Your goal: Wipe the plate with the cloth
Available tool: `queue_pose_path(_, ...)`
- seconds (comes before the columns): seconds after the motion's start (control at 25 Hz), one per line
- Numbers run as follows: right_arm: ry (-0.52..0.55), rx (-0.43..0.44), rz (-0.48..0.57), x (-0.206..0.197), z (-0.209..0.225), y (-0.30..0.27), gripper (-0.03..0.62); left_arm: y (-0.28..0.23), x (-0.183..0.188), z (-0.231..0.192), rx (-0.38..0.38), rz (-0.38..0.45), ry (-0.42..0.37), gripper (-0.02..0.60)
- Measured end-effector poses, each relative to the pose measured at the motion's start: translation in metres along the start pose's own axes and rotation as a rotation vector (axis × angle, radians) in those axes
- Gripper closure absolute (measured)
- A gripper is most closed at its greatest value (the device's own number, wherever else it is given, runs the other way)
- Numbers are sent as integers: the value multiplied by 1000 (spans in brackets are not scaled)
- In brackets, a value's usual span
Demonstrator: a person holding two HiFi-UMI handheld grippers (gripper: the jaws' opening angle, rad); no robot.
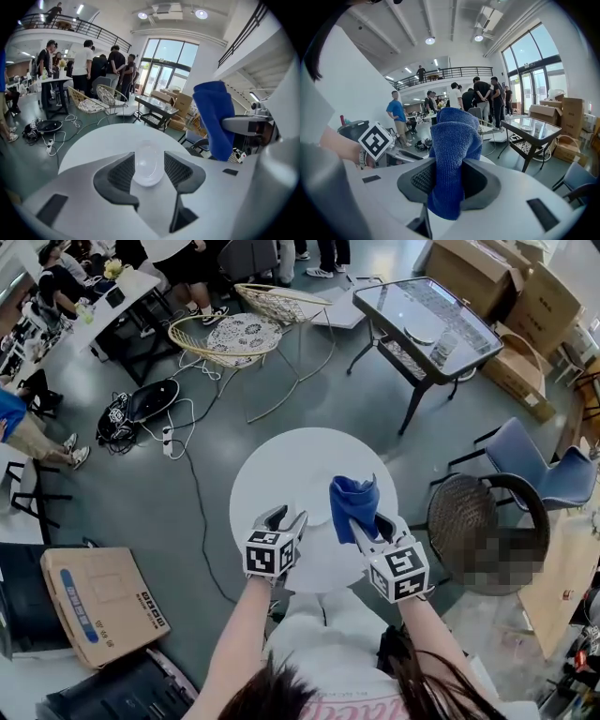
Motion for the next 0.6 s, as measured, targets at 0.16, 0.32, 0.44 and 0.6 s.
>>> queue_pose_path(0.16,-24,-13,-13,-13,4,-18,461,-32,-20,-17,-7,-97,30,382)
queue_pose_path(0.32,-48,-18,-37,-29,9,-32,461,-61,-30,-30,-8,-159,55,383)
queue_pose_path(0.44,-69,-26,-52,-39,13,-40,461,-79,-34,-36,-9,-200,66,383)
queue_pose_path(0.6,-89,-37,-62,-49,19,-46,461,-98,-37,-35,-12,-257,66,383)
Point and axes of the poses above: the fingertips, and each gripper's own axes: y backward along the fingers, z to its right, x out of its top, the point moved 4 cm from there along y, backward along the fingers, and after that the axes turned 6 degrees about x, right-handed, at the moved point
